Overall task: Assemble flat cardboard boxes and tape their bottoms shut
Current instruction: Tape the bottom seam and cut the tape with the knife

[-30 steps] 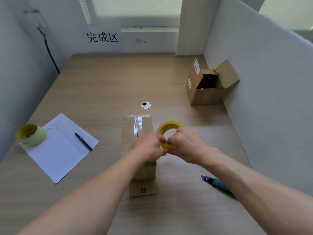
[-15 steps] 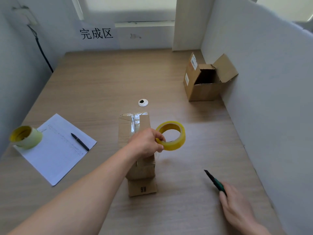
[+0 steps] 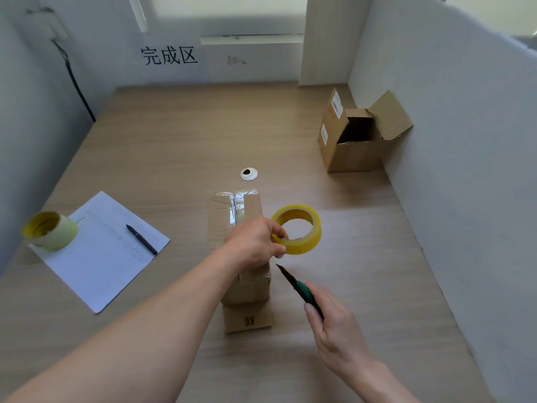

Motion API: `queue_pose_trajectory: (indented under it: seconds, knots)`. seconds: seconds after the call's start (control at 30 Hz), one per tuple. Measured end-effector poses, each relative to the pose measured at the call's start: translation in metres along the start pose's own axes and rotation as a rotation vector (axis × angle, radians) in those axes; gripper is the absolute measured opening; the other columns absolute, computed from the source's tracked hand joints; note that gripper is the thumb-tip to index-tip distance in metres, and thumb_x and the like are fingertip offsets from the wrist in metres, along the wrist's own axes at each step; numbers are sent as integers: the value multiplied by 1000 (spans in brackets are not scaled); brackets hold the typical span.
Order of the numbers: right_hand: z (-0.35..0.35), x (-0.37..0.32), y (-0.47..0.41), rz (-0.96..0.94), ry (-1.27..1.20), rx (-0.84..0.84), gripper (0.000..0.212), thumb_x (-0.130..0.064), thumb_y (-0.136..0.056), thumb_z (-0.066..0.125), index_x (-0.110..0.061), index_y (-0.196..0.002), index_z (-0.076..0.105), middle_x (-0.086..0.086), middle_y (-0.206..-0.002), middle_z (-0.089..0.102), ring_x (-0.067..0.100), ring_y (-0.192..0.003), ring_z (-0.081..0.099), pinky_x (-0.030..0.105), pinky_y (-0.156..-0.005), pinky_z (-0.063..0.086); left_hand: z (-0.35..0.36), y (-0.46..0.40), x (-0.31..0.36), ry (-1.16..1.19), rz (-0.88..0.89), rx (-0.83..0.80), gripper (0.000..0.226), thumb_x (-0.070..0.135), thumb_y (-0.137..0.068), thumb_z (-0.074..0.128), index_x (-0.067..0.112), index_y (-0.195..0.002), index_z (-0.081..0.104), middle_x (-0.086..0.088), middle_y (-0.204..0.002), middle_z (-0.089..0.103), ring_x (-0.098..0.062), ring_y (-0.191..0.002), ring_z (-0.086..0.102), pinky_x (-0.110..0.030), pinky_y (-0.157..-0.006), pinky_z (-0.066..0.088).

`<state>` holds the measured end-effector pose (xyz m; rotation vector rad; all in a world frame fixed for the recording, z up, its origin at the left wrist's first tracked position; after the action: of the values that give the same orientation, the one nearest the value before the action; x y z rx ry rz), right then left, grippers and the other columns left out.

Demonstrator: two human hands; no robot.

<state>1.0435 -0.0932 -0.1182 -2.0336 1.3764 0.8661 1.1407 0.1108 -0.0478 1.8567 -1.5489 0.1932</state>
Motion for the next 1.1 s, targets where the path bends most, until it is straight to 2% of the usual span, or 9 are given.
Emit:
queue_pose_trajectory:
  seconds: [0.17, 0.3, 0.4, 0.47, 0.57, 0.67, 0.77, 0.93, 1.1]
  knots:
    - [13, 7, -11, 30, 180, -96, 39, -25, -99, 52, -28, -138, 53, -7, -117, 62, 18, -104, 61, 36, -80, 51, 1, 0, -2, -8, -12, 18, 17, 38, -76, 76, 46, -82, 62, 23, -78, 68, -10, -90, 63, -36, -91, 51]
    - [-4, 40, -6, 249, 313, -41, 42, -33, -98, 50, -36, -140, 47, -5, -116, 58, 23, -103, 60, 38, -74, 50, 1, 0, -1, -9, -19, 20, 17, 38, -76, 76, 46, -82, 62, 22, -82, 69, -10, -91, 63, -35, -91, 51]
    - [-29, 66, -5, 348, 554, -119, 45, -37, -97, 51, -31, -141, 44, 0, -120, 55, 25, -111, 53, 36, -83, 47, 2, 0, 0, -11, -27, 21, 16, 38, -76, 75, 46, -83, 62, 21, -85, 70, -10, -93, 63, -33, -91, 50]
    - [-41, 61, -18, 252, 536, -21, 47, -34, -93, 61, -20, -137, 52, 5, -125, 59, 30, -116, 54, 37, -90, 43, 2, 0, 0, -18, -23, 23, 16, 39, -76, 75, 46, -85, 63, 21, -84, 69, -11, -92, 63, -33, -90, 50]
    - [-49, 9, -56, -179, 309, 277, 51, -30, -86, 66, -12, -132, 57, 6, -130, 60, 24, -124, 53, 38, -102, 39, 1, 0, 0, -16, -23, 24, 17, 41, -77, 75, 46, -87, 63, 21, -82, 69, -9, -91, 63, -33, -91, 50]
    - [-39, -34, -94, -382, 436, 85, 58, -38, -85, 65, -19, -137, 49, 0, -127, 63, 20, -122, 54, 42, -104, 38, 1, 1, 2, -37, -16, 15, 19, 42, -78, 75, 44, -95, 66, 20, -84, 69, -10, -91, 64, -33, -90, 50]
    - [-27, -39, -120, -343, 508, -147, 47, -35, -89, 61, -26, -133, 48, -2, -105, 71, 26, -100, 64, 41, -94, 40, 0, 3, 3, -70, -7, 3, 24, 42, -77, 75, 43, -100, 68, 17, -89, 69, -12, -95, 64, -31, -88, 51]
    - [-24, -30, -141, -264, 426, -293, 49, -35, -88, 59, -43, -131, 37, -4, -103, 71, 30, -88, 64, 33, -67, 43, 4, 12, -3, -132, 81, 80, 45, 47, -74, 72, 40, -116, 59, 19, -100, 68, -13, -101, 63, -34, -84, 51]
    - [-26, -8, -152, -192, 581, -415, 50, -29, -88, 55, -46, -133, 46, -5, -121, 68, 27, -107, 61, 34, -81, 46, 13, 28, -18, -168, 194, 142, 76, 65, -65, 72, 34, -130, 47, 15, -128, 57, -13, -117, 52, -34, -93, 45]
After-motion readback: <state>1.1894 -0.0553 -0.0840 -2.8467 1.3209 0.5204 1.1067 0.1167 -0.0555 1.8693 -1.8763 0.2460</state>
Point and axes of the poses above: each hand's wrist, its own y-axis away from the middle knuckle, its own z-axis out of the palm, x = y × z, the point moved 2 cm from there along -y, towards the middle knuckle
